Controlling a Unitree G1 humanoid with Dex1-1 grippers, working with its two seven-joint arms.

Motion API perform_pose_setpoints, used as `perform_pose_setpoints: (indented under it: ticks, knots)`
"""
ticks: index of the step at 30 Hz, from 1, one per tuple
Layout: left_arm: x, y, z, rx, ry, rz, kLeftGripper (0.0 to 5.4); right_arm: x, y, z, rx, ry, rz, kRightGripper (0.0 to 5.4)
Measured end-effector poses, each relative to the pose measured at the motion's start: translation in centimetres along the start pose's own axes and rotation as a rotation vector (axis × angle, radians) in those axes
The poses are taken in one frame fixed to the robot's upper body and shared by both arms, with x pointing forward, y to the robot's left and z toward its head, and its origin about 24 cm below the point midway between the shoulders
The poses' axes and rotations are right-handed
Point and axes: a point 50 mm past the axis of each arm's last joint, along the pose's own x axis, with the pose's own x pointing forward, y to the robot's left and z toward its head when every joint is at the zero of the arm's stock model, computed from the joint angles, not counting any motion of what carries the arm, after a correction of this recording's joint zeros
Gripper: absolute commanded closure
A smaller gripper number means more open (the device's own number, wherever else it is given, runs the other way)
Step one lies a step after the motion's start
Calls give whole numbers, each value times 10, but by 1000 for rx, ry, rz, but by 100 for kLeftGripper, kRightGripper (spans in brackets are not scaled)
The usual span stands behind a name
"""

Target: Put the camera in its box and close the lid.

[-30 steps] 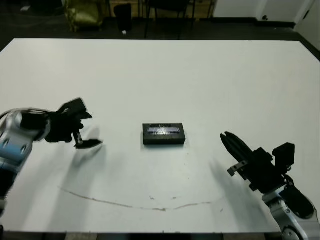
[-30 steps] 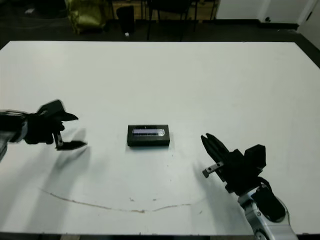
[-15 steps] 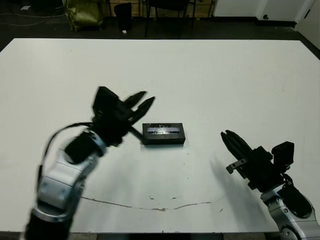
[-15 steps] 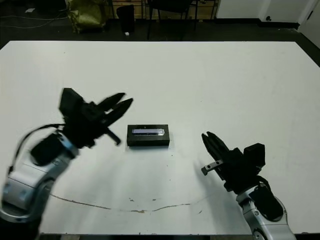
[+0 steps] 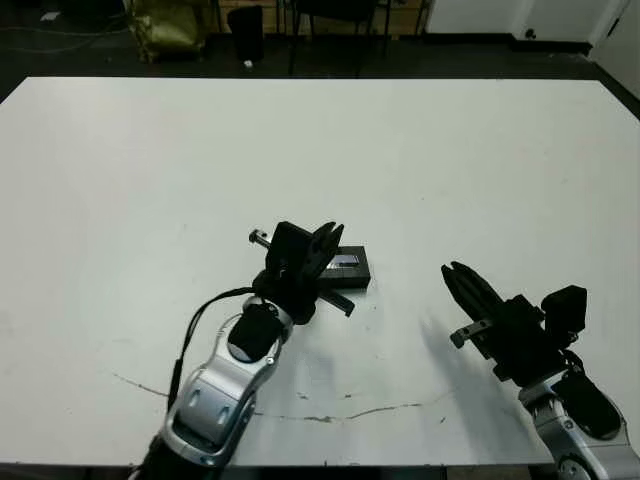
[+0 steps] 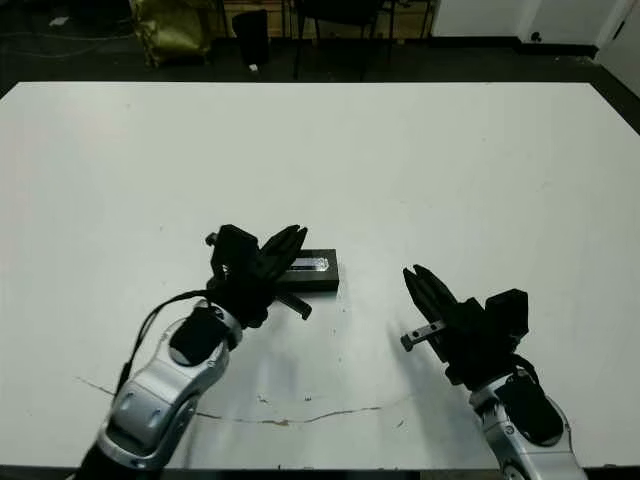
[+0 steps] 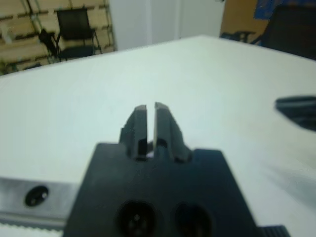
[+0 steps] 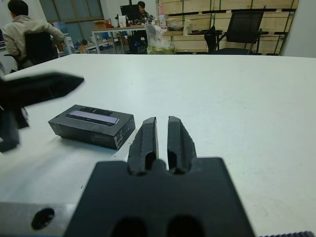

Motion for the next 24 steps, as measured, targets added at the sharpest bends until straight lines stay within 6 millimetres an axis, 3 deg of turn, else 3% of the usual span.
perform_pose_setpoints:
  ticks: [9, 24]
  knots:
    - [-1, 2, -29, 15, 78, 40, 539, 1, 0, -1, 4, 4, 18, 540]
    - [-19, -3, -28, -157, 230, 8, 539, 3, 0, 1, 4, -8, 26, 540]
